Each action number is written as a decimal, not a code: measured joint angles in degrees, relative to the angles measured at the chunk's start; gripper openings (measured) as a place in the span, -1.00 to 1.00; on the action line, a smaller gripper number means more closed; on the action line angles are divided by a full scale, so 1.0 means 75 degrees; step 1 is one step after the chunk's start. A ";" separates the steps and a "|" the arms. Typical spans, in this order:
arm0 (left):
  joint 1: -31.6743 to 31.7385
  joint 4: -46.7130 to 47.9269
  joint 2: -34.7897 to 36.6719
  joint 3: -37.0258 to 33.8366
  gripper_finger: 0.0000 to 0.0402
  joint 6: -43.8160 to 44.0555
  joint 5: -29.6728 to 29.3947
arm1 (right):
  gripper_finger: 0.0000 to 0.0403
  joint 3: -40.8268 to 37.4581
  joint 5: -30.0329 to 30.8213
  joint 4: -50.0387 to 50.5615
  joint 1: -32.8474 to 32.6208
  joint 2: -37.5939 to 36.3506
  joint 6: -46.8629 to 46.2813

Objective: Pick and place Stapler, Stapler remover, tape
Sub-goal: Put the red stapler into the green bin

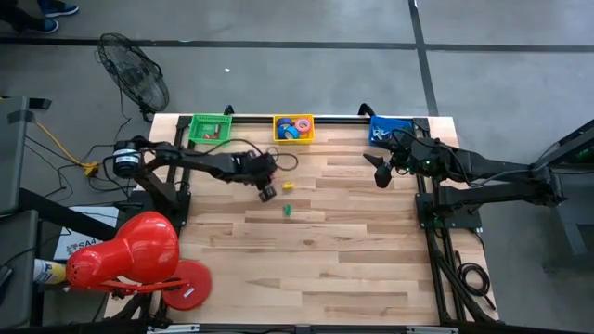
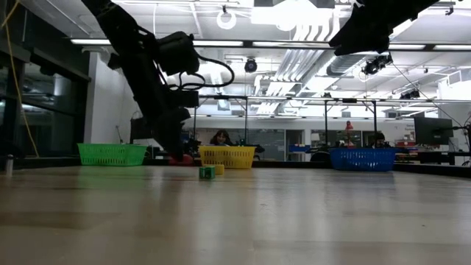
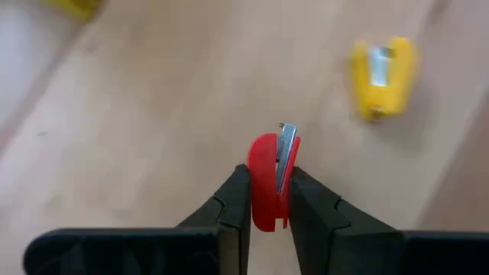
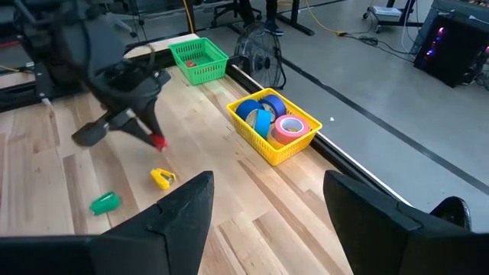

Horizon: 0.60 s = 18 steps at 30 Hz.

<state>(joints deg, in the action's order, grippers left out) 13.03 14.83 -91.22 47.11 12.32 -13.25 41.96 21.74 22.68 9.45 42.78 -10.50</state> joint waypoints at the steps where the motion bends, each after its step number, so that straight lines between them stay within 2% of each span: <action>1: 0.0139 0.0091 0.0085 0.0000 -0.71 0.0000 -0.0001 | 0.19 0.0000 0.0029 0.0000 -0.0003 0.0000 0.0000; 7: 0.1034 0.0517 0.0708 -0.0006 -0.71 -0.0003 -0.0134 | 0.19 0.0002 0.0269 0.0006 0.0000 0.0000 0.0000; 14: 0.2133 0.0947 0.1528 -0.0006 -0.71 -0.0005 -0.0957 | 0.19 0.0002 0.0576 0.0032 0.0000 0.0000 -0.0003; 18: 0.2763 0.1280 0.1674 -0.0001 -0.71 -0.0003 -0.1335 | 0.19 0.0002 0.0852 0.0032 0.0000 0.0000 0.0000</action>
<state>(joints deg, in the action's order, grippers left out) 33.75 24.43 -78.66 47.10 12.29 -23.26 41.98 28.13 22.92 9.45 42.79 -10.50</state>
